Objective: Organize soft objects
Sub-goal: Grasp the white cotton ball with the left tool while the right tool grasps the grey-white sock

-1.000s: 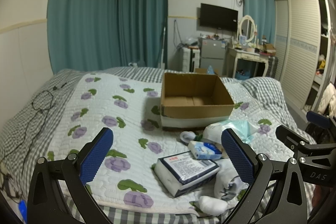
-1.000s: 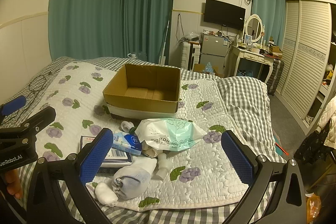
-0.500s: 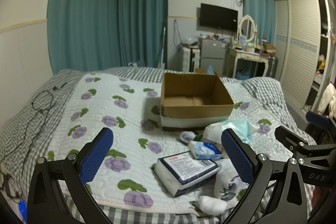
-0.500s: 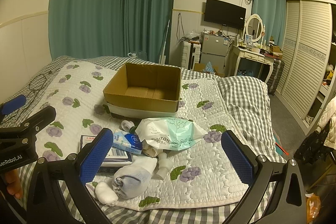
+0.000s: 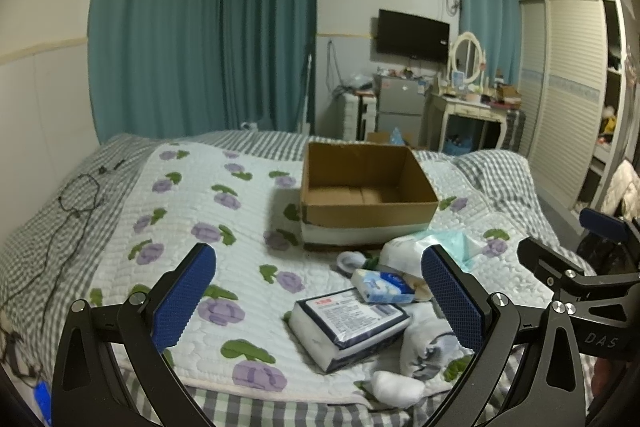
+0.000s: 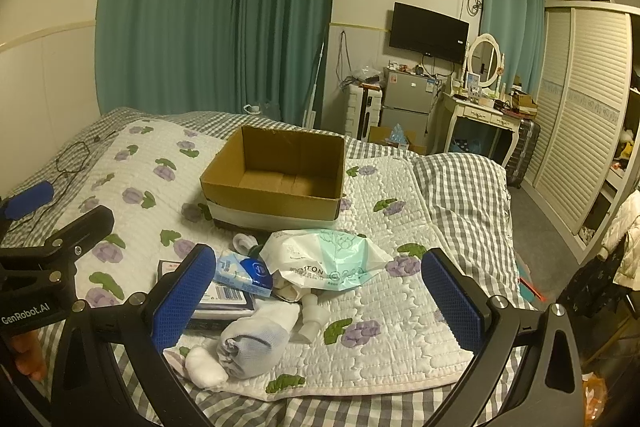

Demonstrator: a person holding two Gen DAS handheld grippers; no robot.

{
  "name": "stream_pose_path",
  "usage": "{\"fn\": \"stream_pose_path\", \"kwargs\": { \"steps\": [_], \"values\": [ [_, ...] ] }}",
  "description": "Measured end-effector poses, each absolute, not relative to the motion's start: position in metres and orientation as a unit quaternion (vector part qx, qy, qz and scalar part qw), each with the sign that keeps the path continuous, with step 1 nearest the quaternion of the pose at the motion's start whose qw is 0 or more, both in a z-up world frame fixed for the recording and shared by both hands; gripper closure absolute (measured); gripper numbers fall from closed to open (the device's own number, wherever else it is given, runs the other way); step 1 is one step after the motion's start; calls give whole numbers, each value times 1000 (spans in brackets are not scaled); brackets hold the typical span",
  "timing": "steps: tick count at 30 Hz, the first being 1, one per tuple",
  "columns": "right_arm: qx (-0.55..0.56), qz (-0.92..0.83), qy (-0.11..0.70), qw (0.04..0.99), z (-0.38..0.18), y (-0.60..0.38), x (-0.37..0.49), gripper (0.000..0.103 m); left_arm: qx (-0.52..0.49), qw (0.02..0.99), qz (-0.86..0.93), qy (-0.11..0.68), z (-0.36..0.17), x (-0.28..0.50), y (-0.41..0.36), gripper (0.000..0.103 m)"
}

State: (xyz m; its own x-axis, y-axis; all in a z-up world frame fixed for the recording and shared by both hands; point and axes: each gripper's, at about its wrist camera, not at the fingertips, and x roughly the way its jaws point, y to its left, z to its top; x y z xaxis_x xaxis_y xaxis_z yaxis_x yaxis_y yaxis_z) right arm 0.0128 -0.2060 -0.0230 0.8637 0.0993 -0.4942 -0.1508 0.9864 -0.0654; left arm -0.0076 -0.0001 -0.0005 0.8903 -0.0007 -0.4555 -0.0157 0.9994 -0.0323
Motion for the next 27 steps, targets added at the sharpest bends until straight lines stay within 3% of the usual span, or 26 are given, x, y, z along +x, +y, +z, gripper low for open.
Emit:
{"fn": "stream_pose_path", "kwargs": {
  "steps": [7,17,21,24,27],
  "values": [
    [-54,78,280,955,-30,-199,19,0,-13,962,23,273,-24,-1,7,0],
    [-85,120,385,911,-103,-171,48,2,-15,939,48,340,-71,12,16,0],
    [-85,145,439,883,-135,-160,65,19,-14,932,43,359,-81,14,14,0],
    [-72,165,464,867,-150,-157,73,46,-15,928,36,370,-84,14,9,0],
    [-70,172,461,868,-146,-160,67,56,-17,926,16,377,-86,11,2,0]
  ]
}}
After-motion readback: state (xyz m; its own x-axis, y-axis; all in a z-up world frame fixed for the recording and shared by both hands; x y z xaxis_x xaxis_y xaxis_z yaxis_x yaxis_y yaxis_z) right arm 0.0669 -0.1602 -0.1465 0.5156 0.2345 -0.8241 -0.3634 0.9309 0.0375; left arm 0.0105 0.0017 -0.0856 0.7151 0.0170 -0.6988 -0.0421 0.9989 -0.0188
